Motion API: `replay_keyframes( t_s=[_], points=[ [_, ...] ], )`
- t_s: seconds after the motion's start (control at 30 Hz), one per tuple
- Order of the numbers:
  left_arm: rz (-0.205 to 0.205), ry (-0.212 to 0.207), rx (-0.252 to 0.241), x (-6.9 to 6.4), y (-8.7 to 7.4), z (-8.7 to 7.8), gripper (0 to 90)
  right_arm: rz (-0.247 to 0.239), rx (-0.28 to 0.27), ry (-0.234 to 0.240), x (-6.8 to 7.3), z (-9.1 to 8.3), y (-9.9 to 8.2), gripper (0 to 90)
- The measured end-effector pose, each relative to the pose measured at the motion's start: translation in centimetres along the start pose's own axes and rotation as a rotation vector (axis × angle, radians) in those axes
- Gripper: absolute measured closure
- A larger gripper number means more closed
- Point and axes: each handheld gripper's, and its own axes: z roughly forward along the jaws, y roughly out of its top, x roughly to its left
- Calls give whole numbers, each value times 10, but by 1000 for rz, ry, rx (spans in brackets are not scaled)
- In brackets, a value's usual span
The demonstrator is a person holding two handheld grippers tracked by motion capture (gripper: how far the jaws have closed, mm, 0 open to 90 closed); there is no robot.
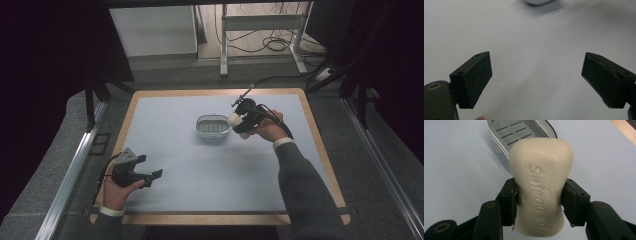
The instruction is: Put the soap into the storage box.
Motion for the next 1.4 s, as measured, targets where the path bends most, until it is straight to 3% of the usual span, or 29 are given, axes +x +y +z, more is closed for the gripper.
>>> replay_keyframes(
  t_s=[0.33, 0.9, 1.4],
  points=[
    [0, 1, -2, 1, 0, -1, 100, -24, -15, 0, -3, 0, 12, 497],
    [-1, 3, -3, 1, 0, -2, 100, -53, 11, -6, -6, 9, 29, 497],
    [3, 4, -2, 2, 0, -2, 100, -89, -1, 13, -8, 18, 39, 497]
  ],
)
